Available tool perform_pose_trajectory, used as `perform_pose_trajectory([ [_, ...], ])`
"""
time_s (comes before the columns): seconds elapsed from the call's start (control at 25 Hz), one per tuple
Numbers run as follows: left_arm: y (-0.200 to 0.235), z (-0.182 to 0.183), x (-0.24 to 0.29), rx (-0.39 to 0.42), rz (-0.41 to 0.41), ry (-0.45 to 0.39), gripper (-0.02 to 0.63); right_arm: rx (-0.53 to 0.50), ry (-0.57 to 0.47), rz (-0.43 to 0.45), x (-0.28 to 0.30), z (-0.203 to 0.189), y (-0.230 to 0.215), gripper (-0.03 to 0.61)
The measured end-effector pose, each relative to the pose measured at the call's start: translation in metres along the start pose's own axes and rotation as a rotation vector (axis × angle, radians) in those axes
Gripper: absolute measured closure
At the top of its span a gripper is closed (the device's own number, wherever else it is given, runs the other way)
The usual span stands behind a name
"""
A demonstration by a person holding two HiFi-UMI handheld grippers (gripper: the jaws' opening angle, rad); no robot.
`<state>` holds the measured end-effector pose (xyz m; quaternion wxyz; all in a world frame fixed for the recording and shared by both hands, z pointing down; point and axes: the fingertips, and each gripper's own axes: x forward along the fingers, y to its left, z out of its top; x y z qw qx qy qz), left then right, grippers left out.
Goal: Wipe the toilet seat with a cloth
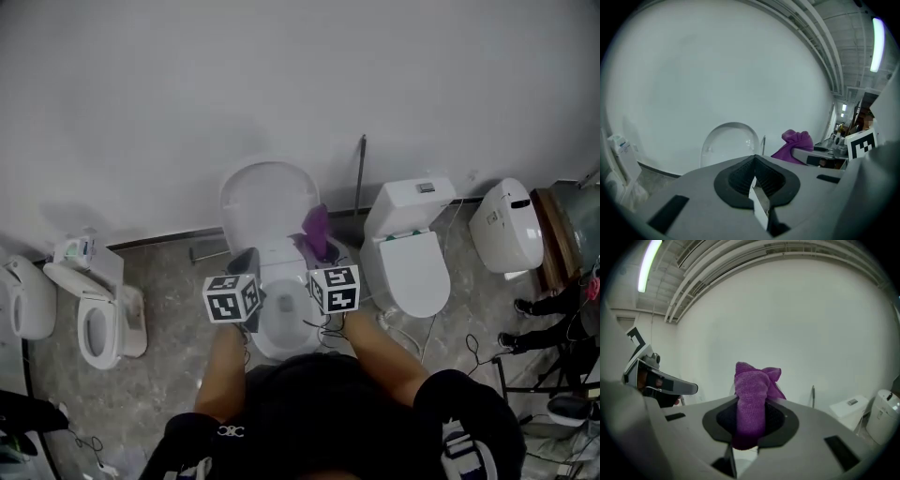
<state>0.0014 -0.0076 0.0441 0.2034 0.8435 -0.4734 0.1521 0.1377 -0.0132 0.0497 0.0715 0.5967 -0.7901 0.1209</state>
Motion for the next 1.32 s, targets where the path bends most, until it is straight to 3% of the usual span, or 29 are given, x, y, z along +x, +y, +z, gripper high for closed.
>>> perform_pose_trajectory([
  [0.2,-0.002,0.029,-0.012,0.071,0.013,-0.032,0.611,0.018,-0.066,-0.012,-0.002,0.039,0.003,0.497],
  [0.52,-0.02,0.055,-0.022,0.137,-0.038,-0.079,0.611,0.012,-0.145,0.003,-0.01,0.076,0.023,0.497],
  [1.32,0.015,0.053,0.005,0.089,0.044,-0.065,0.611,-0.028,-0.113,-0.009,0.011,0.068,0.013,0.495],
])
